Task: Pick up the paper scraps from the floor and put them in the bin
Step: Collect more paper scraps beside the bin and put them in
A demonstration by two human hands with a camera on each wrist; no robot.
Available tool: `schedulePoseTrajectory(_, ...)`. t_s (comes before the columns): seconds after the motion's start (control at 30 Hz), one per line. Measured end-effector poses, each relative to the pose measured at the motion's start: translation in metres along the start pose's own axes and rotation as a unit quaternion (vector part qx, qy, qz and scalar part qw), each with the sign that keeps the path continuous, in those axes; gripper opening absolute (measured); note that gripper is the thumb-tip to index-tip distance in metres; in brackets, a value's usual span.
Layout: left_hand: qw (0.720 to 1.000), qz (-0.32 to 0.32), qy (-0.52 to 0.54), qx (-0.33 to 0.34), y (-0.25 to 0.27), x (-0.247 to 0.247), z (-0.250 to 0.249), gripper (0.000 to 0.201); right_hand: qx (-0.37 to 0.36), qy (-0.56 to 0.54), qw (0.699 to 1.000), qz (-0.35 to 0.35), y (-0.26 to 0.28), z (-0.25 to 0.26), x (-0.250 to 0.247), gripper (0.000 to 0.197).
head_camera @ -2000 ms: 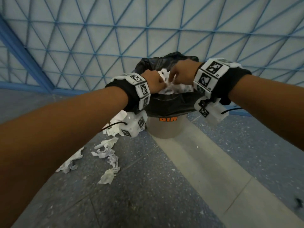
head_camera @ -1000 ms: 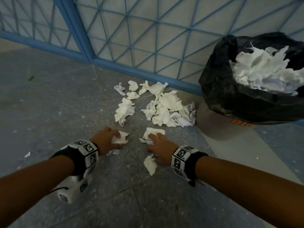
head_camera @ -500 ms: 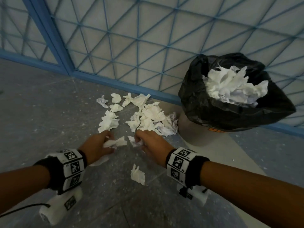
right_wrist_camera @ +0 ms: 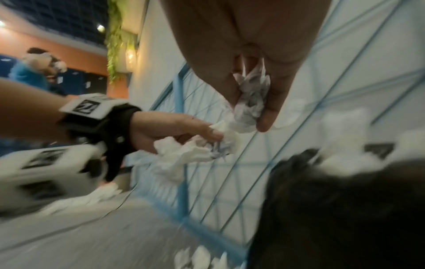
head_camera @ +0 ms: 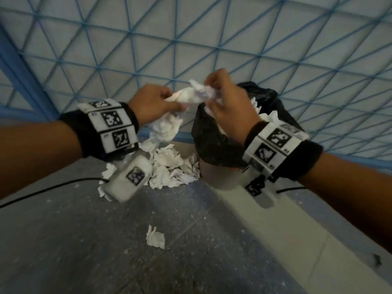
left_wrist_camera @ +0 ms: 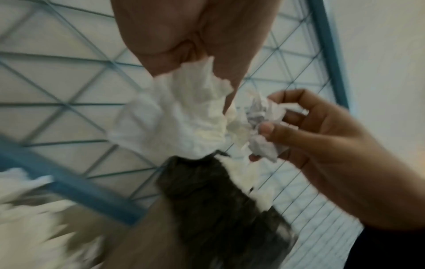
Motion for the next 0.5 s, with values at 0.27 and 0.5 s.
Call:
schedulePoseTrajectory(0.27,0.971,-0.024,0.238,-0.014,-0.04,0.061,-0.082,0.048,0.117,0.18,0.975,0.054,-0.013,-0.096,-0.031,0.032)
schedulePoseTrajectory(0.5,0.981,-0.082,0.176,0.024,-0.053,0.069,-0.095,0.016,0.142,0.231,0.95,0.153,-0.014,-0.119,-0.045,0.024)
Point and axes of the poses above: each hand's wrist, its own y-axis away from the middle knuckle, its own x-axis out of the palm, z = x × y, the point moved 10 cm from there along -y, towards the middle knuckle, and after that the axes turned 1 degree about -z, right-handed, at the moved point
